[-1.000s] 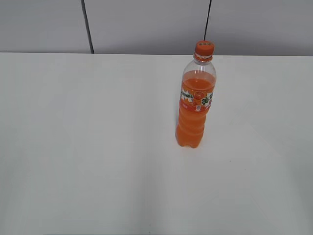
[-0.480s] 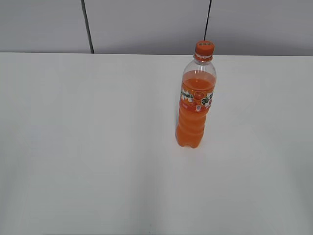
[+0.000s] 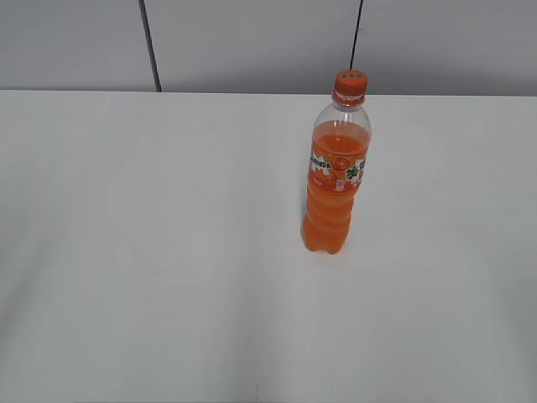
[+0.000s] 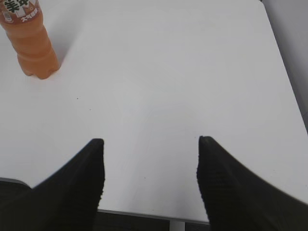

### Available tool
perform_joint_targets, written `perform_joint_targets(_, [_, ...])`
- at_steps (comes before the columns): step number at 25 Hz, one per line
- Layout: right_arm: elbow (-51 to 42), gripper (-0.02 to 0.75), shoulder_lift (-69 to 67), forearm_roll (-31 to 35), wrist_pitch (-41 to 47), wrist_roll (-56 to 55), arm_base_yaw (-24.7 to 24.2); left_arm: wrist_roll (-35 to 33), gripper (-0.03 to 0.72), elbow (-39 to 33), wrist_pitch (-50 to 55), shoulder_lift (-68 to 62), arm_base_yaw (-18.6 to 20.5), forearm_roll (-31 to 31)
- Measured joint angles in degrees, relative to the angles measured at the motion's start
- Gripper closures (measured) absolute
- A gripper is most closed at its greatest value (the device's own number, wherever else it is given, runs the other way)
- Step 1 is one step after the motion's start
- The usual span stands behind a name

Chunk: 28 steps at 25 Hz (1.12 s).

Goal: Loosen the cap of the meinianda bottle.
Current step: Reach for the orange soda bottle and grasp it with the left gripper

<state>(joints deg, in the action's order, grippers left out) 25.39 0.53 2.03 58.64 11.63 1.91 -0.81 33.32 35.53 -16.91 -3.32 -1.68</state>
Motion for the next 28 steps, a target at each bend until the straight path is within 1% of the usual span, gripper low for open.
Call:
perform_joint_targets(3, [0.0, 0.279, 0.0, 0.0, 0.0, 0.0, 0.0, -0.04, 0.203, 0.0, -6.48, -3.33, 0.0, 1.68])
perform_joint_targets(9, [0.0, 0.279, 0.0, 0.0, 0.0, 0.0, 0.0, -0.16, 0.201, 0.0, -17.64, -11.39, 0.0, 2.18])
perform_joint_targets(17, [0.0, 0.279, 0.0, 0.0, 0.0, 0.0, 0.0, -0.21, 0.214, 0.0, -30.19, -20.22, 0.0, 2.41])
perform_joint_targets(22, [0.0, 0.279, 0.0, 0.0, 0.0, 0.0, 0.0, -0.21, 0.218, -0.09, -35.53, -24.75, 0.0, 3.13])
perform_joint_targets(25, [0.0, 0.279, 0.0, 0.0, 0.0, 0.0, 0.0, -0.21, 0.219, -1.73, -39.6, -26.74, 0.0, 3.09])
perform_joint_targets(28, [0.0, 0.279, 0.0, 0.0, 0.0, 0.0, 0.0, -0.21, 0.22, -5.53, -46.13, -27.86, 0.0, 3.09])
